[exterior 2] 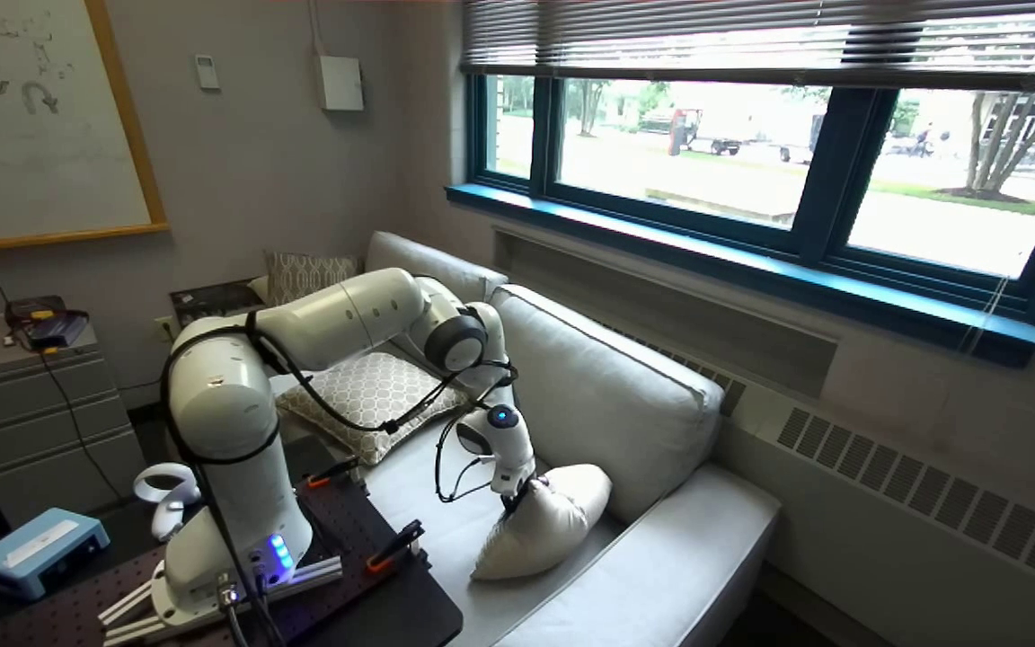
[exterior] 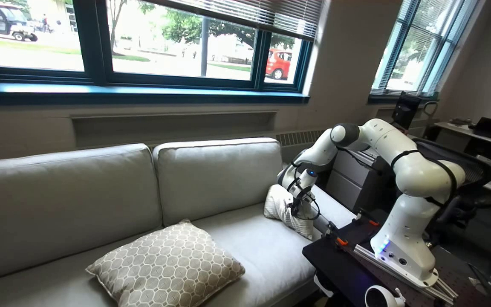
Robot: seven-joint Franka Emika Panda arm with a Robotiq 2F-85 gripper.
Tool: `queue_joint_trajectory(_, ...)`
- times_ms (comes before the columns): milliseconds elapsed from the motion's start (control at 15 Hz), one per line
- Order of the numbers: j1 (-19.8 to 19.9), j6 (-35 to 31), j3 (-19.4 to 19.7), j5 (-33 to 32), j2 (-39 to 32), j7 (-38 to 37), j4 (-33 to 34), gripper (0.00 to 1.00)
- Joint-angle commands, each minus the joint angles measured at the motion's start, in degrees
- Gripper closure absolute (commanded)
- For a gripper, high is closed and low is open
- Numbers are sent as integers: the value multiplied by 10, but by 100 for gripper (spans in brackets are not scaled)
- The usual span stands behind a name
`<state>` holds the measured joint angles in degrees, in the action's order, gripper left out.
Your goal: Place the small pillow against the right armrest, move the pillow in the middle of the couch to the right side of the couch
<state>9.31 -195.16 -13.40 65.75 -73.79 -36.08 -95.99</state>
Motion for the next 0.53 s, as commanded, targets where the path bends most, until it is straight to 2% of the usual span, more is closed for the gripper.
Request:
queue_joint_trajectory(0,36,65,-27,3,25,10,-63,96)
queue_joint_trajectory(133,48,94,-30,3,39,10,-92,96)
queue_joint_trajectory(267,78,114,-41,2,47,17,-119,97)
queue_joint_trajectory(467,173,99,-92,17,51,44,-171,96)
